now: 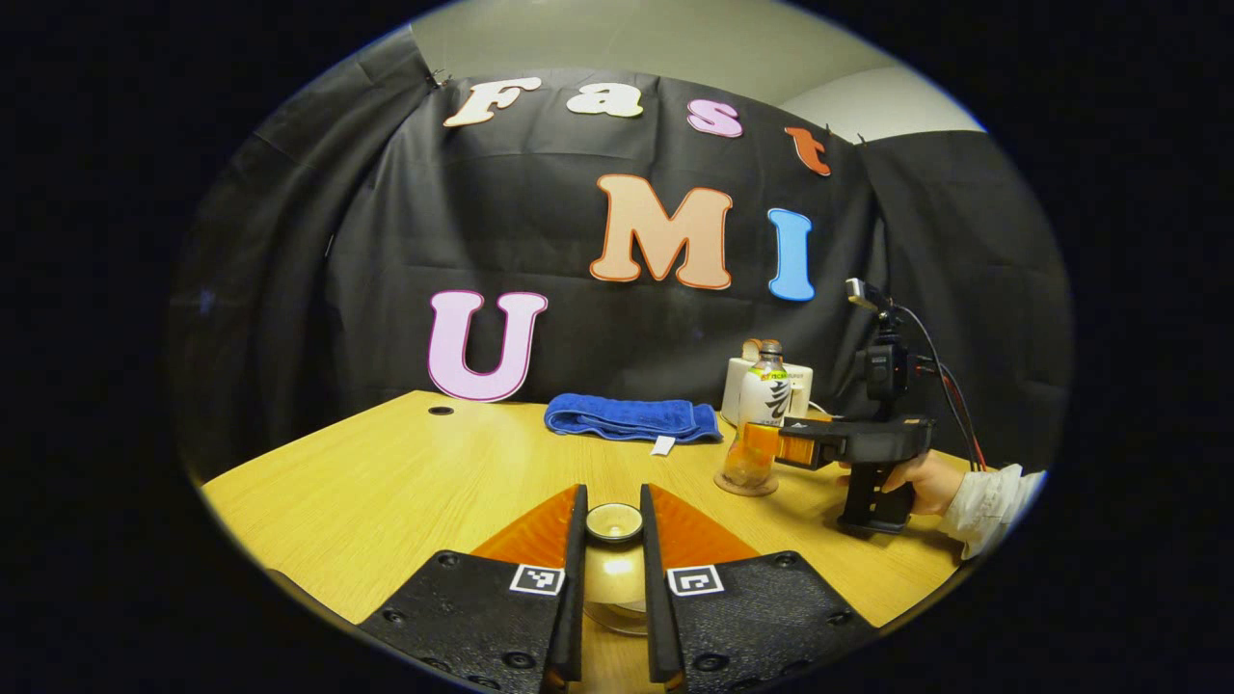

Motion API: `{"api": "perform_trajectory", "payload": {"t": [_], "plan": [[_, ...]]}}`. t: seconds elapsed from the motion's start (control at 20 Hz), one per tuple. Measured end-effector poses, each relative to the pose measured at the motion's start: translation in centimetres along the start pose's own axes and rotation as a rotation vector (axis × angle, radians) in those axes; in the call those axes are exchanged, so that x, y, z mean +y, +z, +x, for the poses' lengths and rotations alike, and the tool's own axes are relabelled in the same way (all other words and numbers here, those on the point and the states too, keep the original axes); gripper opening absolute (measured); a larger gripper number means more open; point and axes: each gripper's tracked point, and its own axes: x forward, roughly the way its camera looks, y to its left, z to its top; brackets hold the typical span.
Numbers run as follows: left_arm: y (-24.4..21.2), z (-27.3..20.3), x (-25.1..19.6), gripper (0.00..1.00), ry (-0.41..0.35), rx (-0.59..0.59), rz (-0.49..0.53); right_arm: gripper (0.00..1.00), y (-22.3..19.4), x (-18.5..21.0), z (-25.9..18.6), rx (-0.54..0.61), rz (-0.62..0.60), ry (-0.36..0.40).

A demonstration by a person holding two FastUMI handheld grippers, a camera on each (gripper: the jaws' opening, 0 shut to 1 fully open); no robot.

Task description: Open the teacup lid with one hand, grasp the water bottle and pour water into the teacup with the other hand; after pouring, place the water bottle on the coaster and then close the teacup lid.

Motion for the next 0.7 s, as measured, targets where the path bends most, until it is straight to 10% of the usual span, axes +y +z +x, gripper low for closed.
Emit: {"api": "perform_trajectory", "payload": {"t": [0.7], "plan": [[-3.1,2.0,-2.4,0.24,-0.026,0.087,0.053,0.97,2.9,-0.7,-4.6,-0.099,0.005,0.006]]}}
